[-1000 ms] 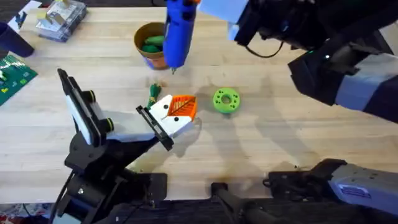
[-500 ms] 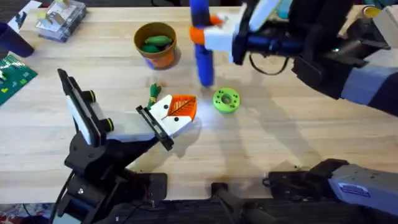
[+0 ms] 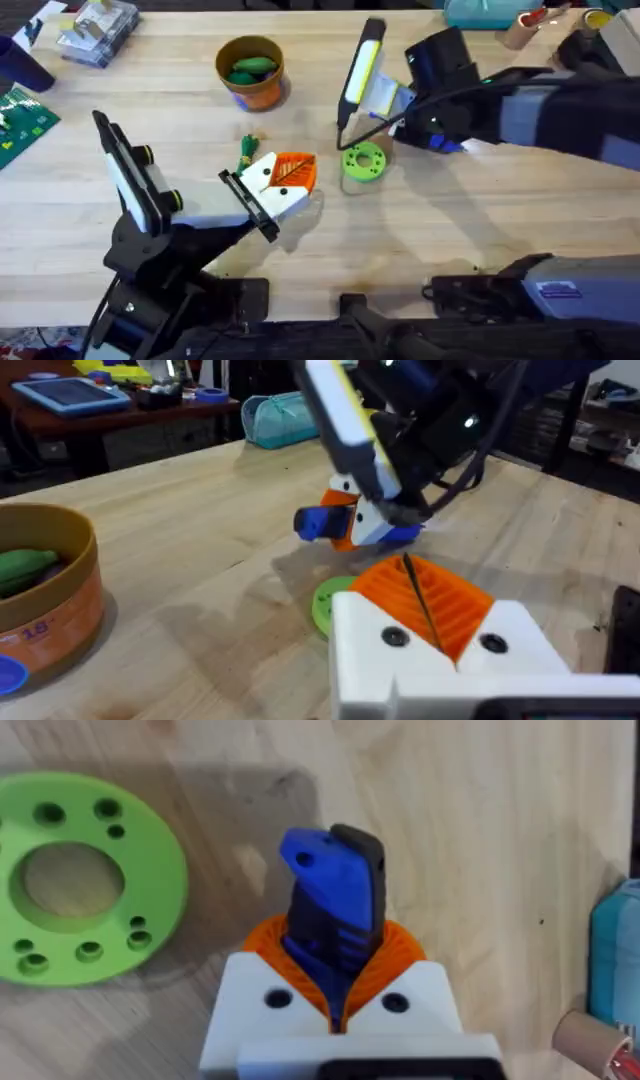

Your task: Pick up the gripper from the table and insert it into the empty holder that is missing its gripper. Then pick up a screw, insert it into the mounting hole, and use the screwdriver to tighten it. Finally, clean up the table by picking up the vegetable and placing it into the bucket.

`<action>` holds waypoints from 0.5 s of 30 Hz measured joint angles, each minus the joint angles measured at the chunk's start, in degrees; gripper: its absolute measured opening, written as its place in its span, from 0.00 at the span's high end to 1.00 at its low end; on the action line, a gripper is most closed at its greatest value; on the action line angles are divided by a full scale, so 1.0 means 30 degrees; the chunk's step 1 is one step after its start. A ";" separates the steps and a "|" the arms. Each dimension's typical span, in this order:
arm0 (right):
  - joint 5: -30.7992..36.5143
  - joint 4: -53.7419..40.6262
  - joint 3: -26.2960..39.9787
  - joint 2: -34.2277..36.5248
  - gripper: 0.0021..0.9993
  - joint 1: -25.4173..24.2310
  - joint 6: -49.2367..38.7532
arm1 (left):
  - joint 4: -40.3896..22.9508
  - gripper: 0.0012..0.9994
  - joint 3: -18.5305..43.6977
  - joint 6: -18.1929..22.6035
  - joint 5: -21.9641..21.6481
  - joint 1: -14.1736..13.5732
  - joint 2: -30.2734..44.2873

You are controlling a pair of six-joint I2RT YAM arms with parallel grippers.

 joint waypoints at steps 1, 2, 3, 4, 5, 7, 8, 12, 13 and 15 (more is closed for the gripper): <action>0.0190 0.0037 0.0000 0.0302 0.97 0.0000 -0.0265 | 0.0000 0.98 0.0000 0.0000 0.0000 0.0000 0.0000; 0.0351 0.0058 0.0000 0.0570 0.94 0.0000 -0.0492 | 0.0000 0.98 0.0000 0.0000 0.0004 0.0000 0.0000; 0.0500 0.0076 0.0000 0.0815 0.90 0.0000 -0.0694 | 0.0000 0.98 0.0000 0.0000 0.0004 0.0000 0.0000; 0.0626 0.0121 0.0004 0.1031 0.88 0.0000 -0.0832 | 0.0000 0.98 0.0000 0.0000 0.0004 0.0000 0.0000; 0.0700 0.0175 0.0011 0.1256 0.83 0.0004 -0.0919 | 0.0000 0.98 0.0000 0.0000 0.0004 0.0000 0.0000; 0.0897 0.0251 0.0117 0.1448 0.63 0.0055 -0.0851 | 0.0000 0.98 0.0000 0.0000 0.0004 0.0000 0.0000; 0.1071 0.0350 0.0213 0.1441 0.49 0.0058 -0.0791 | 0.0000 0.98 0.0000 0.0004 0.0004 0.0000 0.0004; 0.1635 0.0578 0.0583 0.1276 0.02 -0.0066 -0.0019 | 0.0004 0.98 0.0000 0.0000 0.0000 0.0000 0.0000; 0.1599 0.0431 0.0590 0.1187 0.01 -0.0046 0.0354 | 0.0000 0.98 0.0000 0.0000 -0.0004 0.0000 0.0000; 0.1529 -0.0216 0.0642 0.1002 0.01 0.0015 0.1184 | 0.0004 0.98 0.0000 0.0000 0.0004 0.0000 0.0000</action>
